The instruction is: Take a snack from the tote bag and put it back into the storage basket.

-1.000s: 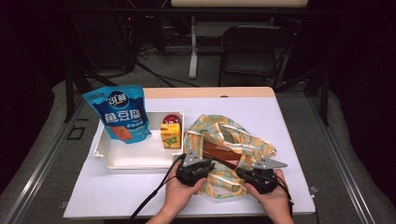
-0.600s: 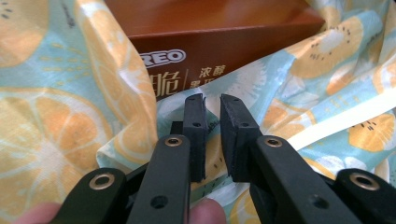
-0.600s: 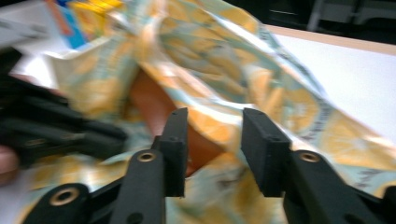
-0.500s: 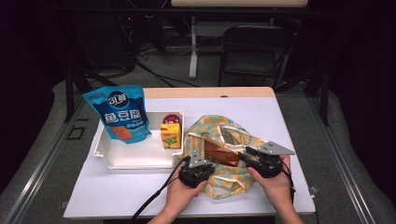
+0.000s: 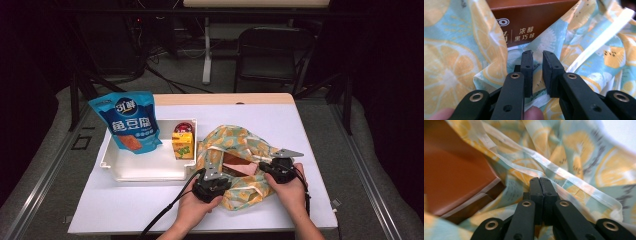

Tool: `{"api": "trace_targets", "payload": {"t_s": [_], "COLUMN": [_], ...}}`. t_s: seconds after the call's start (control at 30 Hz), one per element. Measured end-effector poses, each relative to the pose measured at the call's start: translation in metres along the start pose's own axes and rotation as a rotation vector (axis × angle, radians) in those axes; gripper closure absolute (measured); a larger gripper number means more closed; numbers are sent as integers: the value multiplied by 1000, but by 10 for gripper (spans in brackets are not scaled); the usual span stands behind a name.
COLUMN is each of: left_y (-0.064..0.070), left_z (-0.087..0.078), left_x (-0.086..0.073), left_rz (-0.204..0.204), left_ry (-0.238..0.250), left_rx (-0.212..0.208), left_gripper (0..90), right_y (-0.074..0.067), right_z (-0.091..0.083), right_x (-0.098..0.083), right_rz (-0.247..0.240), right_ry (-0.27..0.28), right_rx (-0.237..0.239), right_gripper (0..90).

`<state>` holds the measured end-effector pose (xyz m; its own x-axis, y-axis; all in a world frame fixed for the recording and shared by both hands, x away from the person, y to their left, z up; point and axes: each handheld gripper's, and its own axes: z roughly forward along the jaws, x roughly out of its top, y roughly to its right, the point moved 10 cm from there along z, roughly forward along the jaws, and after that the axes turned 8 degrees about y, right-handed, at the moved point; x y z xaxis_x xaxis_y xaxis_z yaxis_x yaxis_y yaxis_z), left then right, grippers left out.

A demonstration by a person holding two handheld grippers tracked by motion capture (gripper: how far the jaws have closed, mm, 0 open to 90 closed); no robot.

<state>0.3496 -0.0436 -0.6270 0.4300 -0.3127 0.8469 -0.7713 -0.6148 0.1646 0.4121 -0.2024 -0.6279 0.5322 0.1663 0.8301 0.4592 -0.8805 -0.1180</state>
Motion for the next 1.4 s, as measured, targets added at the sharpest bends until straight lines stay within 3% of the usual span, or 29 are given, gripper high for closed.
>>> {"api": "trace_targets", "payload": {"t_s": [0.13, 0.3, 0.43, 0.57, 0.7, 0.83, 0.87, 0.93, 1.0, 1.07, 1.2, 1.27, 1.33, 1.4], "left_y": [2, 12, 21, 29, 39, 41, 41, 41, 43, 45, 44, 43, 41, 41], "left_z": [-8, -16, -7, 11, 20, 27, 26, 26, 24, 22, 22, 23, 23, 22], "left_x": [12, 39, 47, 30, 16, 0, 1, 1, 0, 0, -1, -1, -1, -1], "left_rz": [-8, -9, -13, 0, 0, -1, -10, -3, 5, 17, -7, -20, -27, -29], "left_ry": [62, 157, 175, 95, 17, -78, -78, -76, -75, -62, -63, -68, -70, -69], "left_rx": [-7, -31, -59, -69, -108, -137, -140, -126, -139, -148, -149, -147, -148, -142], "left_gripper": [771, 723, 667, 710, 852, 900, 900, 900, 900, 900, 900, 900, 900, 900], "right_y": [0, -6, -14, -15, -14, -2, 2, 6, 11, 6, -9, -24, -39, -49], "right_z": [0, -15, -22, -25, -25, -19, -16, -17, -22, -29, -53, -61, -63, -57], "right_x": [1, 11, 11, 10, 8, -5, -10, -13, -11, -2, 19, 29, 34, 34], "right_rz": [2, -19, -39, -37, -35, -31, -18, 27, 27, 41, 2, -38, -89, -124], "right_ry": [4, 92, 103, 106, 100, 20, -3, -6, -2, 75, 201, 259, 263, 247], "right_rx": [-1, 27, 43, 47, 44, -6, -24, -11, -53, -8, 31, 87, 162, 195], "right_gripper": [900, 876, 878, 890, 900, 900, 900, 900, 900, 891, 885, 848, 778, 652]}}
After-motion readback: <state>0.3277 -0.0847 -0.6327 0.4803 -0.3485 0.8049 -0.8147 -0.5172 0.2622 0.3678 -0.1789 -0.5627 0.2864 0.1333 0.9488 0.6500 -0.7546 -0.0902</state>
